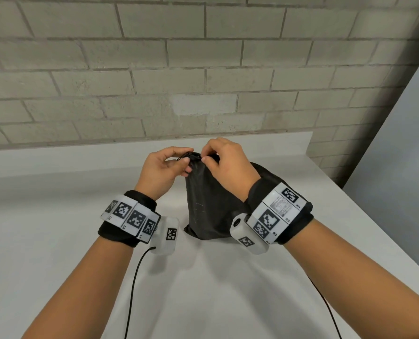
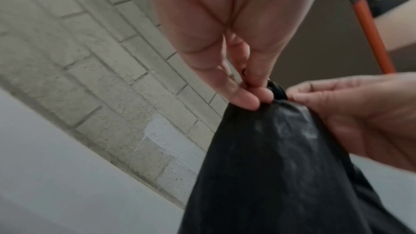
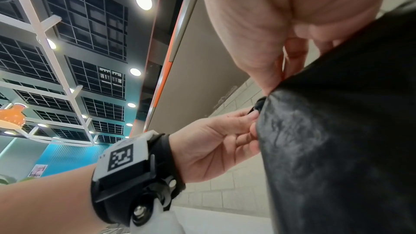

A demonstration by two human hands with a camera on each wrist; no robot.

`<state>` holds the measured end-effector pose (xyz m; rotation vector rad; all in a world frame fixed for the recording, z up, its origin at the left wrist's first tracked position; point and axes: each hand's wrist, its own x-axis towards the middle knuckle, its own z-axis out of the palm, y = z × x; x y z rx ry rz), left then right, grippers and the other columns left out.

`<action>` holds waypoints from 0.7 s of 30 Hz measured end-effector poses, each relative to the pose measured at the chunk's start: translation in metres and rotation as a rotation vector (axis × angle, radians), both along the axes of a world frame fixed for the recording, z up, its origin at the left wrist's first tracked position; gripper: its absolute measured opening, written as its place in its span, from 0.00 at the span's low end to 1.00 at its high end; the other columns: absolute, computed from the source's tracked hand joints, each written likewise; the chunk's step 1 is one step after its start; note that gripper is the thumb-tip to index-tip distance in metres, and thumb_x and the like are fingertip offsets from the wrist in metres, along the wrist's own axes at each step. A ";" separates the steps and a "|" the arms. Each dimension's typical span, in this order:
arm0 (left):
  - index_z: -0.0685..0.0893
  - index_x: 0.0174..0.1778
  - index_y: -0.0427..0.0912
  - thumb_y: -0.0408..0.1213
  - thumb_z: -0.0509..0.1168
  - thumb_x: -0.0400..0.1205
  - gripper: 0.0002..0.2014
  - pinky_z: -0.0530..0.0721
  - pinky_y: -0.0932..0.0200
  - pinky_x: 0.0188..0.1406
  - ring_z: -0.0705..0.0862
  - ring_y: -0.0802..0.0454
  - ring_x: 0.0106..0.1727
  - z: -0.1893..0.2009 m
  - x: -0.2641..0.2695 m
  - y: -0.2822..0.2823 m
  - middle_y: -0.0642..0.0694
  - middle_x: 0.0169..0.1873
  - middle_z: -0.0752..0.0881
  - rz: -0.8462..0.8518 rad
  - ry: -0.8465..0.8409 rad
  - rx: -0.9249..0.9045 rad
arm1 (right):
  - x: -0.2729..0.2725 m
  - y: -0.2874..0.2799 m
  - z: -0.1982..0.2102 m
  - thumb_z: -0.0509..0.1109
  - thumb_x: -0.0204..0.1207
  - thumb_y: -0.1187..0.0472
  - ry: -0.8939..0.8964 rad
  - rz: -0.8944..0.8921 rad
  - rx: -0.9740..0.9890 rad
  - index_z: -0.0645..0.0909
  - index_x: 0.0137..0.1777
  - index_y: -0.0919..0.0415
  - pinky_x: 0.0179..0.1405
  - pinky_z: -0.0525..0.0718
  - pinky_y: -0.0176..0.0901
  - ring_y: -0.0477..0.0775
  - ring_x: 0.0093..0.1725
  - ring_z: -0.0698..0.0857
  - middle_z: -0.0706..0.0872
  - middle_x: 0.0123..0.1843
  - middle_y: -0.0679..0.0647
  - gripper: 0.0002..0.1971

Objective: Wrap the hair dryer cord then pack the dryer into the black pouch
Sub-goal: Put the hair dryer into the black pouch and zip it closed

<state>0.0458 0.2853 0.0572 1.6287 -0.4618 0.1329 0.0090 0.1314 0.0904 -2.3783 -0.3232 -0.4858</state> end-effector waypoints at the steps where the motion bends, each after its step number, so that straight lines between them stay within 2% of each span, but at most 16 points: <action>1: 0.84 0.50 0.44 0.24 0.65 0.77 0.12 0.85 0.69 0.35 0.84 0.62 0.29 -0.001 -0.001 -0.002 0.51 0.34 0.87 0.072 -0.046 0.020 | -0.001 0.002 0.000 0.63 0.77 0.69 -0.001 0.013 0.019 0.81 0.54 0.63 0.48 0.68 0.25 0.50 0.50 0.78 0.82 0.53 0.59 0.09; 4: 0.85 0.47 0.43 0.27 0.70 0.74 0.09 0.84 0.72 0.36 0.84 0.67 0.29 0.000 -0.006 -0.008 0.53 0.37 0.86 0.242 -0.210 0.074 | -0.005 0.008 -0.002 0.63 0.78 0.66 0.005 0.057 0.035 0.77 0.63 0.58 0.60 0.74 0.39 0.57 0.57 0.77 0.79 0.55 0.60 0.15; 6: 0.85 0.45 0.43 0.29 0.72 0.72 0.09 0.83 0.75 0.38 0.83 0.69 0.31 0.001 -0.009 -0.011 0.55 0.37 0.86 0.281 -0.288 0.115 | -0.007 0.012 -0.005 0.65 0.78 0.60 0.023 0.059 0.031 0.77 0.65 0.55 0.64 0.76 0.48 0.61 0.59 0.76 0.75 0.52 0.57 0.16; 7: 0.84 0.45 0.43 0.30 0.73 0.71 0.09 0.82 0.76 0.38 0.83 0.70 0.32 0.001 -0.010 -0.012 0.56 0.36 0.85 0.290 -0.302 0.138 | -0.007 0.012 -0.007 0.66 0.77 0.58 0.039 0.054 0.042 0.77 0.65 0.55 0.64 0.76 0.49 0.62 0.59 0.76 0.73 0.50 0.55 0.16; 10: 0.72 0.44 0.45 0.31 0.75 0.69 0.17 0.81 0.77 0.36 0.82 0.71 0.31 0.002 -0.011 -0.011 0.57 0.35 0.82 0.273 -0.272 0.171 | -0.005 0.012 -0.010 0.67 0.76 0.58 0.030 0.056 0.056 0.80 0.59 0.60 0.60 0.73 0.44 0.62 0.58 0.75 0.70 0.49 0.52 0.13; 12: 0.68 0.40 0.52 0.32 0.75 0.69 0.21 0.80 0.77 0.34 0.83 0.70 0.30 0.002 -0.011 -0.010 0.57 0.35 0.82 0.245 -0.263 0.207 | -0.003 0.013 -0.012 0.65 0.78 0.59 0.008 0.054 0.029 0.80 0.53 0.63 0.57 0.73 0.42 0.62 0.56 0.74 0.70 0.48 0.53 0.09; 14: 0.66 0.38 0.56 0.31 0.75 0.70 0.22 0.80 0.77 0.33 0.83 0.70 0.30 0.000 -0.011 -0.010 0.56 0.35 0.82 0.238 -0.268 0.223 | -0.003 0.015 -0.014 0.62 0.80 0.61 -0.026 0.044 -0.022 0.79 0.51 0.66 0.55 0.76 0.48 0.63 0.54 0.74 0.71 0.48 0.57 0.08; 17: 0.69 0.39 0.54 0.31 0.73 0.71 0.19 0.80 0.76 0.33 0.83 0.67 0.32 -0.001 -0.010 -0.011 0.57 0.35 0.82 0.244 -0.296 0.213 | -0.004 0.019 -0.015 0.57 0.82 0.64 -0.117 0.038 -0.123 0.77 0.53 0.69 0.50 0.77 0.59 0.67 0.49 0.76 0.77 0.51 0.66 0.09; 19: 0.75 0.44 0.48 0.31 0.72 0.72 0.13 0.79 0.76 0.34 0.82 0.66 0.33 -0.003 -0.010 -0.013 0.58 0.33 0.82 0.243 -0.326 0.236 | -0.004 0.020 -0.016 0.55 0.82 0.67 -0.147 0.023 -0.153 0.75 0.54 0.72 0.49 0.76 0.58 0.67 0.47 0.76 0.78 0.51 0.68 0.10; 21: 0.81 0.47 0.42 0.32 0.70 0.74 0.08 0.78 0.77 0.34 0.81 0.68 0.34 -0.005 -0.009 -0.014 0.58 0.32 0.80 0.239 -0.373 0.302 | -0.004 0.021 -0.015 0.54 0.82 0.68 -0.129 0.006 -0.091 0.74 0.53 0.71 0.47 0.74 0.53 0.64 0.45 0.75 0.76 0.48 0.65 0.09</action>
